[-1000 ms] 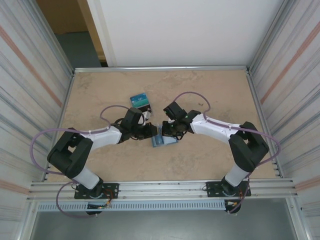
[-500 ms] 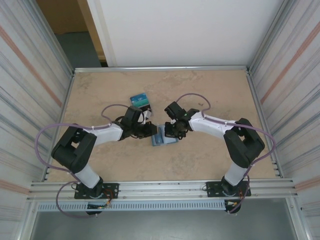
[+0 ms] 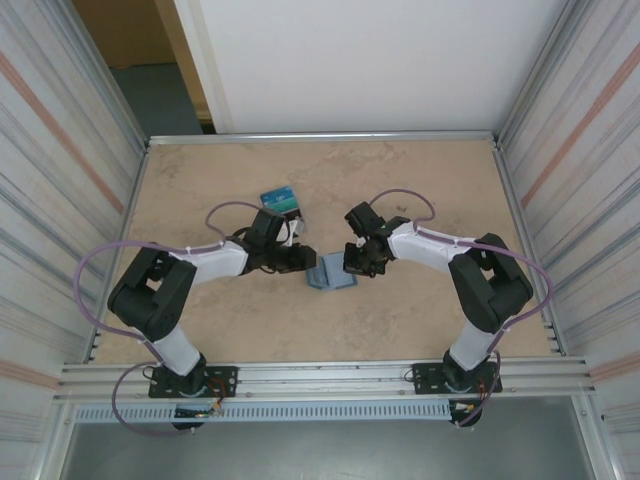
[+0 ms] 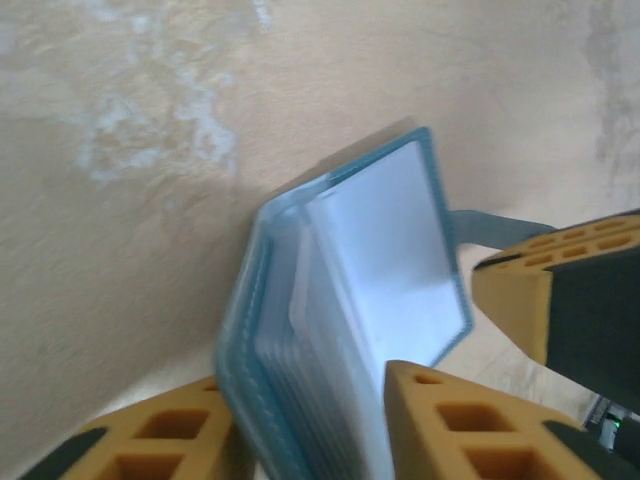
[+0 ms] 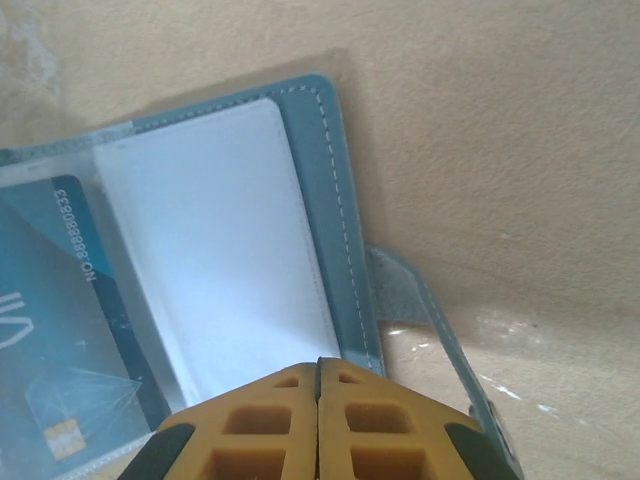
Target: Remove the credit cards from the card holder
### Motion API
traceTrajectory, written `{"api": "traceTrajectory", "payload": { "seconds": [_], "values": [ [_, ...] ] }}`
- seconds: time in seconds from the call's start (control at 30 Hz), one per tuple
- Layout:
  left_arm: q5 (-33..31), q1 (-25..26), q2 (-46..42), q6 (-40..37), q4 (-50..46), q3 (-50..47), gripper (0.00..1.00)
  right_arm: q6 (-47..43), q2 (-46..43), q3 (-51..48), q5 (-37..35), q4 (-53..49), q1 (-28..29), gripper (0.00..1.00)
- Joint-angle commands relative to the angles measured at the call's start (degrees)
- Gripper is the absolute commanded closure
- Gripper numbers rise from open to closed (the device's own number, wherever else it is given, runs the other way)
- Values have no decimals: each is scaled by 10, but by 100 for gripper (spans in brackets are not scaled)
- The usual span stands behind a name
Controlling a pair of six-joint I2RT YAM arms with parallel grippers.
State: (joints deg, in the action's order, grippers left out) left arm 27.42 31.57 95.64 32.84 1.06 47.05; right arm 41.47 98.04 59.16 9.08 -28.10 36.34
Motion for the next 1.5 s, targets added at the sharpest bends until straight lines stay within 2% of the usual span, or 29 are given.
{"api": "traceTrajectory", "payload": {
  "seconds": [0.0, 0.23, 0.53, 0.7, 0.93, 1.07, 1.2, 1.37, 1.47],
  "values": [
    [-51, -4, -24, -41, -53, 15, 54, -11, 10, -6, 9, 1, -4, 94],
    [-142, 15, -56, -66, -100, 13, 44, -5, 6, -19, 17, 10, -5, 94],
    [-269, 102, -59, -82, -141, 30, 46, -4, -25, -56, 22, 10, -20, 93],
    [-263, 115, -49, -70, -115, 25, 46, -8, -69, -80, 30, 8, -48, 90],
    [-282, 113, -44, -62, -92, 13, 52, -22, -143, -94, 57, 42, -51, 79],
    [-239, 94, -45, -38, -44, -7, 55, -34, -163, -80, 61, 67, -29, 73],
    [-209, 72, -36, -9, -11, -26, 59, -41, -134, -51, 90, 89, -12, 72],
    [-204, 70, -29, -8, -13, -28, 59, -31, -66, -28, 153, 136, -4, 73],
    [-204, 70, -28, -8, -12, -32, 62, -26, -29, -17, 162, 142, 1, 73]
  ]
}}
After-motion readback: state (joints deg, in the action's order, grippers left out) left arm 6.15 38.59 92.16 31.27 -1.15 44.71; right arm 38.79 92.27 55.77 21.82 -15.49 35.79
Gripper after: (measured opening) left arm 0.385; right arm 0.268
